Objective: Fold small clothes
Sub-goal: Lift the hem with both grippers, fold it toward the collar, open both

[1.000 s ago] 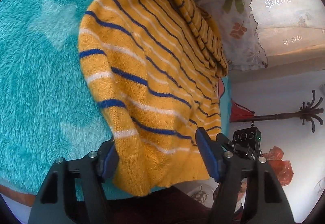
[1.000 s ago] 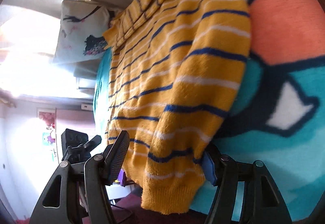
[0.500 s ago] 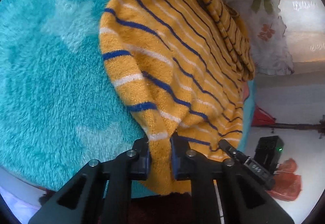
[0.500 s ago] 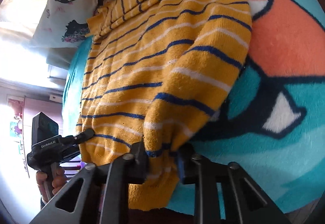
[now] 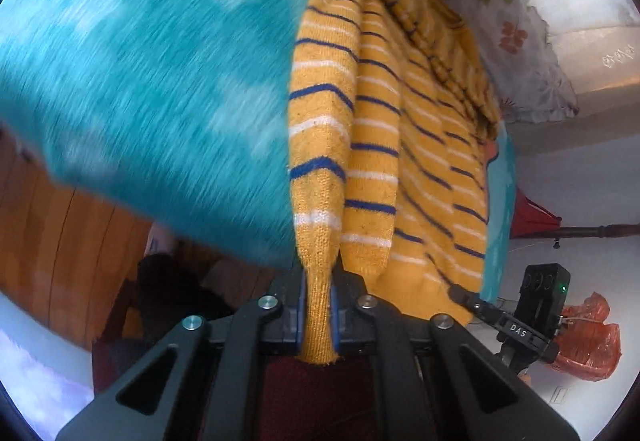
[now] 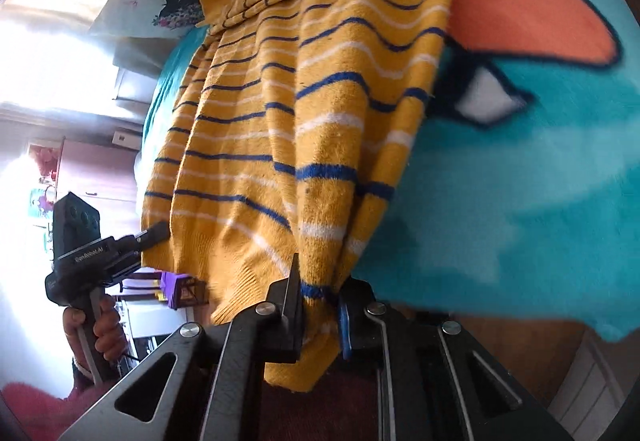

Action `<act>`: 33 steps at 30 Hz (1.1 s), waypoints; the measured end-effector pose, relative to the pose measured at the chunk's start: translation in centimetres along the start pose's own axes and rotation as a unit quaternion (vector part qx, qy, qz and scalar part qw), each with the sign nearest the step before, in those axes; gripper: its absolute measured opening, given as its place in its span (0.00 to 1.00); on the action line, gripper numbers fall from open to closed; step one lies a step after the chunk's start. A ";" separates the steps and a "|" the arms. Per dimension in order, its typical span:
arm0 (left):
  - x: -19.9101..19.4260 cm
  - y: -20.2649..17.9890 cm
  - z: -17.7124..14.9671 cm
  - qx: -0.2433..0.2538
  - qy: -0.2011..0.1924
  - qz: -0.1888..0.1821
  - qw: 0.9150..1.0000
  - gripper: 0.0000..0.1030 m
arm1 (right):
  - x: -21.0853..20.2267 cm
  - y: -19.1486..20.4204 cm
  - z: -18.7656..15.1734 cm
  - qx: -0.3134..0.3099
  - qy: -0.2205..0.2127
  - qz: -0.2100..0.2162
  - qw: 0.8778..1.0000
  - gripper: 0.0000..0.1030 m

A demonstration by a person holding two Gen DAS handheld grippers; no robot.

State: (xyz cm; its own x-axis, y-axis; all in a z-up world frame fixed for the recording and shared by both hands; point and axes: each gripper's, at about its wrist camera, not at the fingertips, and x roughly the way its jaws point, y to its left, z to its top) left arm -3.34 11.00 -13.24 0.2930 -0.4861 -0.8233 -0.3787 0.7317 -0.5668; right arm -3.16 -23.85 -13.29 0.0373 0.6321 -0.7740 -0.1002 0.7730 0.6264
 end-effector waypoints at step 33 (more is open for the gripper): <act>2.5 -4.9 10.3 -0.019 -0.084 -0.030 0.996 0.47 | -3.3 -1.7 11.4 0.005 -0.115 -0.035 0.993 0.48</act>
State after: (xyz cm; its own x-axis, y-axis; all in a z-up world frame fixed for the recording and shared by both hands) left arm 8.27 11.11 -12.24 0.4569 -0.4401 -0.7730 -0.3877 0.6836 -0.6184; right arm 8.22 -26.60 -10.73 0.2701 0.5714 -0.7750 -0.0804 0.8155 0.5732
